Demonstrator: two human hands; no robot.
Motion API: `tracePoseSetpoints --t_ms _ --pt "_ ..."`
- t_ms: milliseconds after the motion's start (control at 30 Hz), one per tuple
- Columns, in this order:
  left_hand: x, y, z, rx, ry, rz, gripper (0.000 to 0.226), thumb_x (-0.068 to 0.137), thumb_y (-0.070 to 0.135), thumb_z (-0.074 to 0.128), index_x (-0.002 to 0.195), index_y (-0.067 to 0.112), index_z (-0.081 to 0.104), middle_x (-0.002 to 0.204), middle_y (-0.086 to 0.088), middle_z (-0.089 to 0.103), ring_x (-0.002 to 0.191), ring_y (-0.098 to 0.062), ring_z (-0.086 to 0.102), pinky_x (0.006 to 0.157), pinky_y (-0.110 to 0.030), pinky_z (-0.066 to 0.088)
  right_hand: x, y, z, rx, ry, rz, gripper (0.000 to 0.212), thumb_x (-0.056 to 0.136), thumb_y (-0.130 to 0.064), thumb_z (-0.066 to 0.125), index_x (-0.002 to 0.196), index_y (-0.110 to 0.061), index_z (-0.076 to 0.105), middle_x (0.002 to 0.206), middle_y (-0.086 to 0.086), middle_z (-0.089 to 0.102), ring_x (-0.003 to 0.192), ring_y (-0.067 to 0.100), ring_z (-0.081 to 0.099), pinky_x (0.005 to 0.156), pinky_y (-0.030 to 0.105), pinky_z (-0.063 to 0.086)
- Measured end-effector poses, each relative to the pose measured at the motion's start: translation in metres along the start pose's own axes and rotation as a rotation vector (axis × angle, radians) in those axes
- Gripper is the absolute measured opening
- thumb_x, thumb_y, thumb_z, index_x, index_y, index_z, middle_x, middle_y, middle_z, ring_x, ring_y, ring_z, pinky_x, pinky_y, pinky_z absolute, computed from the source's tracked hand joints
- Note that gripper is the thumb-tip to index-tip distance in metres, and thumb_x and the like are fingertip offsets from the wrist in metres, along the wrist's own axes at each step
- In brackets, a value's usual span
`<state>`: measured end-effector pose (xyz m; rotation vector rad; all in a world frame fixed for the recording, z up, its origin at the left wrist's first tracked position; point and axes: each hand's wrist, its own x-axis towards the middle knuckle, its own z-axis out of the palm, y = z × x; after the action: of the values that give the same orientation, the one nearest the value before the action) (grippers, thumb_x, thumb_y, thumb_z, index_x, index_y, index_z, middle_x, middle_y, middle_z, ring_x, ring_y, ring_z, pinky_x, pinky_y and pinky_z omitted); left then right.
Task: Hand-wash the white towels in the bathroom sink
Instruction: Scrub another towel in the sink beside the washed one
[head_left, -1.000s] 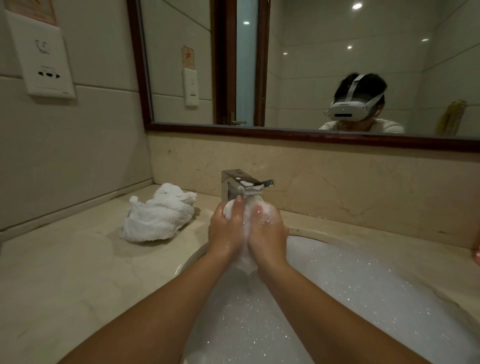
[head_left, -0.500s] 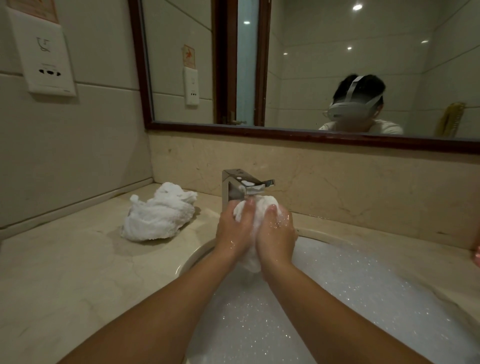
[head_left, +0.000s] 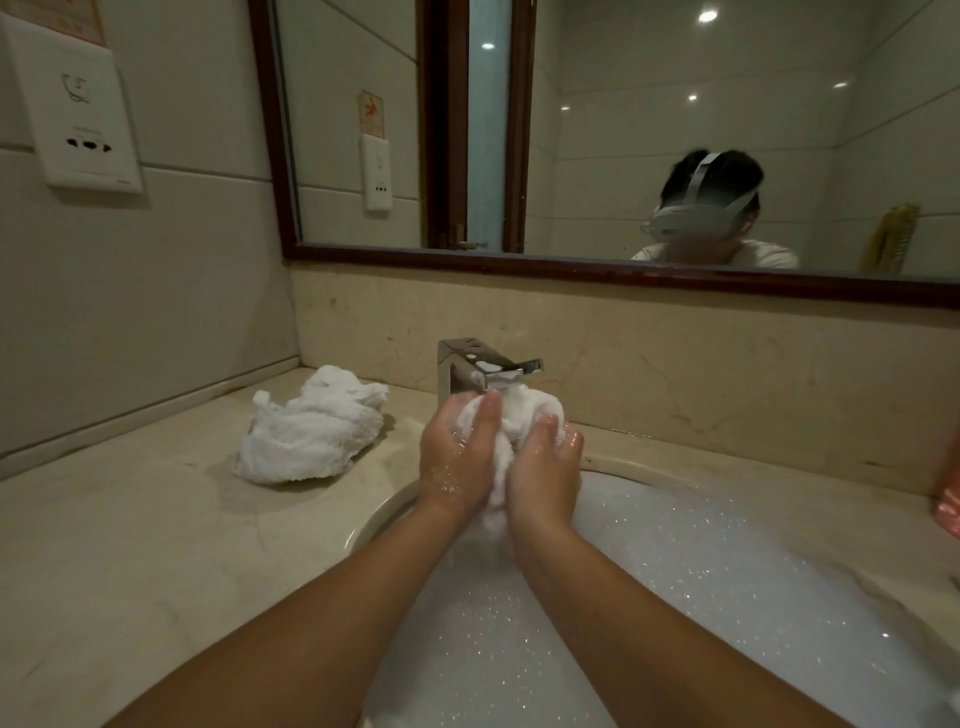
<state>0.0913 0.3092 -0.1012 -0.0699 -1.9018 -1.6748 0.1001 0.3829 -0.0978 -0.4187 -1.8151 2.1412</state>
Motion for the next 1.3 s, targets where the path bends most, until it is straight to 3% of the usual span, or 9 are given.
tracePoseSetpoints --t_ms 133,300,500,633,800,1067,1300 --pt "0.0053 -0.0022 -0.0012 -0.081 0.068 -0.088 0.032 0.099 0.056 0.061 0.099 0.027 0.074 0.091 0.005 0.078 0.091 -0.012 0.073 0.085 -0.037 0.059 0.0029 0.0042 0.0050 -0.049 -0.073 -0.002 0.051 0.108 -0.059 0.036 0.150 -0.033 0.050 0.139 0.013 0.059 0.121 0.032 0.061 0.105 0.047 0.051" --pt "0.0038 -0.0016 0.0014 -0.084 0.074 -0.134 0.048 0.092 0.067 0.054 0.103 0.024 0.074 0.092 0.004 0.077 0.092 -0.014 0.073 0.082 -0.034 0.057 0.0048 0.0033 0.0001 -0.041 -0.098 -0.002 0.051 0.108 -0.057 0.036 0.148 -0.029 0.050 0.134 0.011 0.061 0.112 0.028 0.062 0.100 0.043 0.051" --pt "0.0024 0.0016 0.0029 -0.026 0.081 -0.181 0.038 0.106 0.054 0.045 0.088 0.029 0.068 0.090 0.003 0.074 0.089 -0.015 0.069 0.079 -0.035 0.053 0.0052 0.0042 0.0004 -0.033 -0.093 0.003 0.049 0.110 -0.053 0.037 0.151 -0.029 0.050 0.142 0.011 0.057 0.107 0.024 0.057 0.091 0.034 0.044" --pt "0.0030 0.0019 0.0029 -0.033 0.083 -0.195 0.029 0.105 0.054 0.048 0.082 0.040 0.059 0.087 0.016 0.066 0.086 -0.001 0.061 0.084 -0.035 0.050 0.0016 0.0044 0.0013 -0.074 -0.085 -0.013 0.048 0.111 -0.052 0.037 0.155 -0.034 0.046 0.151 0.014 0.048 0.116 0.027 0.055 0.092 0.033 0.039" --pt "0.0057 -0.0009 0.0017 -0.013 0.069 -0.190 0.030 0.104 0.057 0.050 0.084 0.039 0.063 0.092 0.010 0.072 0.094 -0.014 0.069 0.093 -0.044 0.057 -0.0008 0.0044 0.0014 -0.072 -0.081 -0.014 0.046 0.111 -0.051 0.037 0.153 -0.036 0.048 0.149 0.014 0.045 0.103 0.021 0.049 0.092 0.036 0.044" --pt "0.0050 0.0017 0.0011 -0.022 0.090 -0.207 0.026 0.102 0.051 0.057 0.088 0.031 0.065 0.089 0.005 0.073 0.089 -0.018 0.071 0.083 -0.041 0.058 -0.0012 0.0017 0.0023 -0.084 -0.074 0.025 0.045 0.111 -0.052 0.036 0.151 -0.036 0.049 0.145 0.015 0.045 0.103 0.026 0.055 0.092 0.042 0.051" --pt "0.0029 0.0062 0.0005 -0.023 0.111 -0.219 0.025 0.102 0.049 0.059 0.082 0.033 0.059 0.087 0.009 0.069 0.086 -0.014 0.068 0.088 -0.045 0.058 -0.0023 0.0024 0.0024 -0.096 -0.079 0.009 0.044 0.111 -0.050 0.036 0.150 -0.035 0.050 0.145 0.015 0.045 0.105 0.025 0.053 0.098 0.043 0.051"
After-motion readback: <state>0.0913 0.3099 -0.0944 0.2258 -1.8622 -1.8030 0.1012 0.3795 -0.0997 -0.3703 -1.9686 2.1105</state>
